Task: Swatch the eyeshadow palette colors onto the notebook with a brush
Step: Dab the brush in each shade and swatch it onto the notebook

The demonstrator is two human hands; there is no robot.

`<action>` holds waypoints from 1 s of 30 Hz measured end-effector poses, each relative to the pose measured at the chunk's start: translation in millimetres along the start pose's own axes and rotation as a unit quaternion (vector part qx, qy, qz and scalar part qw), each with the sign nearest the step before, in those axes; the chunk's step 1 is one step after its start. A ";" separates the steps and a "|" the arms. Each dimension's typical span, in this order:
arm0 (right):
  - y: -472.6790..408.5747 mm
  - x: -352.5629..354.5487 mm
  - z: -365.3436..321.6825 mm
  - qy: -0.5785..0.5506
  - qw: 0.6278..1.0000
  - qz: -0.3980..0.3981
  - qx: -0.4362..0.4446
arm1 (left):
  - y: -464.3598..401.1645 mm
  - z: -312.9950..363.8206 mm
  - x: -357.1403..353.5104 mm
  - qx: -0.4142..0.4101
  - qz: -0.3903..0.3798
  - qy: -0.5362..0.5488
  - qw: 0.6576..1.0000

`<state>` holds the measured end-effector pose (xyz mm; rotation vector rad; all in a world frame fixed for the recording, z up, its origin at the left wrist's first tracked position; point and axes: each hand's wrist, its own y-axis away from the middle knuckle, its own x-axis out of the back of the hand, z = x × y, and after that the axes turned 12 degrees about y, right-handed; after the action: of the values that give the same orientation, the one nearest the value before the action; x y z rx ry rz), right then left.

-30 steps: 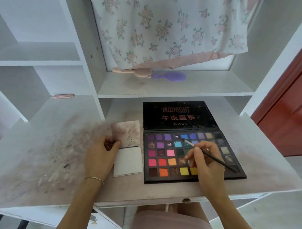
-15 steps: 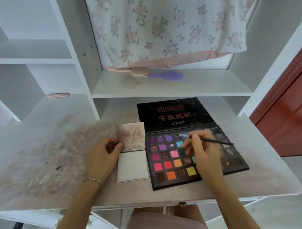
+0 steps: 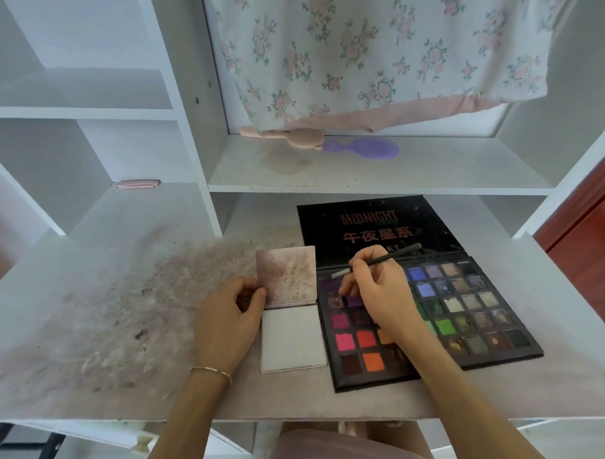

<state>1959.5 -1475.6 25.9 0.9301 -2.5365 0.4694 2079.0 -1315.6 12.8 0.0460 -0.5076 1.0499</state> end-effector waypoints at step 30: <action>1.5 1.5 1.7 0.078 0.996 -0.006 0.038 | -2.5 1.5 -0.7 0.008 -0.003 -0.002 1.000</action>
<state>1957.1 -1476.1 24.9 0.8982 -2.3852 0.6152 2080.2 -1317.9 14.4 0.0649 -0.5020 1.0479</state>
